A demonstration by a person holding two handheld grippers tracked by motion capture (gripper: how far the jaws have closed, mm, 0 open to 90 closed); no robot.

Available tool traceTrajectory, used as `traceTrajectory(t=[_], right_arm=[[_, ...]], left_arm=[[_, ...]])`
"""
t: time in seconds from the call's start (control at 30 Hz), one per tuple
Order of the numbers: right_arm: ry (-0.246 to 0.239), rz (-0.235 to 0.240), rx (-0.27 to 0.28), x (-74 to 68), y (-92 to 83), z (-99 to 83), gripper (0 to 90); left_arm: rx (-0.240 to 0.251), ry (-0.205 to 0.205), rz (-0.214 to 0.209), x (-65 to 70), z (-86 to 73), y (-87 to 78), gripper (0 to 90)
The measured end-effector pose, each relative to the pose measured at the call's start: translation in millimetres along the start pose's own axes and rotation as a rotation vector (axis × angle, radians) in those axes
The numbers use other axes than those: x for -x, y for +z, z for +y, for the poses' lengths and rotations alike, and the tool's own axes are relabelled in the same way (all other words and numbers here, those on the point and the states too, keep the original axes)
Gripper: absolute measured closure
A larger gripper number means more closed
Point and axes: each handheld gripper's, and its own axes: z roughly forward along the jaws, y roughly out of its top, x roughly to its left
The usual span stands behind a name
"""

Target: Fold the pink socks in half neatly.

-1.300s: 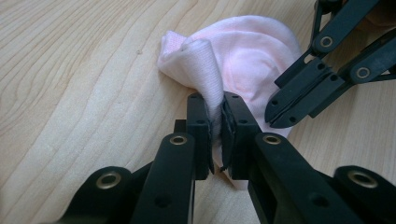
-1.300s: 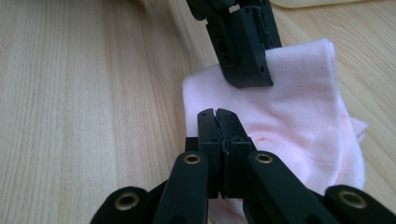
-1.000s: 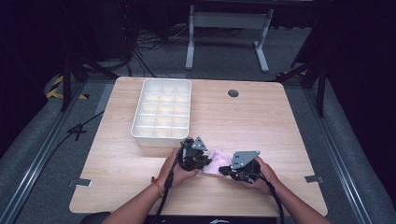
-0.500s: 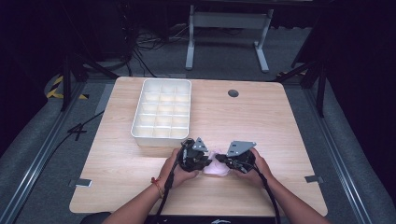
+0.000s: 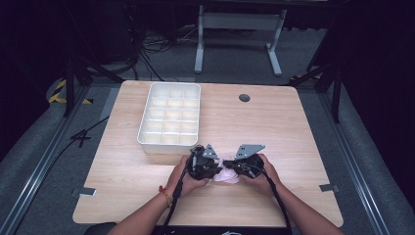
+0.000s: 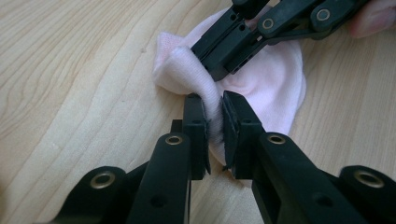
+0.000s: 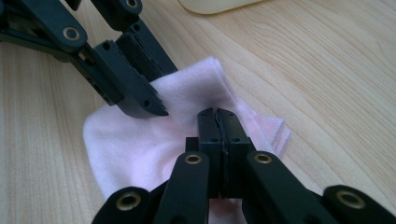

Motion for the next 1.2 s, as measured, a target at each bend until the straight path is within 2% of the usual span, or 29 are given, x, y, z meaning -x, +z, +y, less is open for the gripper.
traceTrajectory(t=[0.17, 0.23, 0.4, 0.5, 0.57, 0.67, 0.87, 0.97, 1.03, 1.2], right_arm=[[-0.034, -0.023, -0.008, -3.8, -4.8, 2.4, 89.7], [-0.044, -0.037, -0.007, -3.9, -11.1, 1.7, 89.6], [-0.109, -0.069, -0.028, -6.8, -30.9, -2.4, 89.5], [-0.085, -0.066, -0.031, -0.7, -35.4, -6.6, 89.5], [-0.077, -0.048, -0.041, 1.8, -33.7, -9.2, 89.5], [-0.088, -0.046, -0.058, 2.8, -28.5, -11.8, 89.5], [-0.078, -0.036, -0.044, 5.8, -24.5, -11.0, 89.5], [-0.063, -0.031, -0.039, 6.6, -21.7, -9.1, 89.5], [-0.061, -0.027, -0.040, 7.1, -20.1, -8.6, 89.6], [-0.038, -0.012, -0.033, 8.0, -18.6, -8.5, 89.5]], left_arm=[[-0.003, 0.005, 0.009, -1.0, 0.7, -1.1, 81.6], [0.003, -0.003, 0.005, -0.6, 0.7, -3.2, 81.6], [0.011, -0.002, -0.001, -0.3, 0.6, -5.2, 81.5], [0.024, -0.009, -0.004, 2.1, 2.4, -7.2, 81.2], [0.026, -0.004, -0.005, 3.0, 3.4, -7.9, 80.9], [0.037, -0.005, -0.015, 4.2, 4.9, -7.5, 80.9], [0.046, 0.021, -0.033, 8.1, 11.2, -5.3, 79.5], [0.059, 0.031, -0.044, 9.1, 16.4, -5.3, 76.1], [0.066, 0.024, -0.048, 10.2, 19.6, -4.9, 75.8], [0.040, 0.020, -0.054, 9.2, 24.7, 4.4, 76.9]])
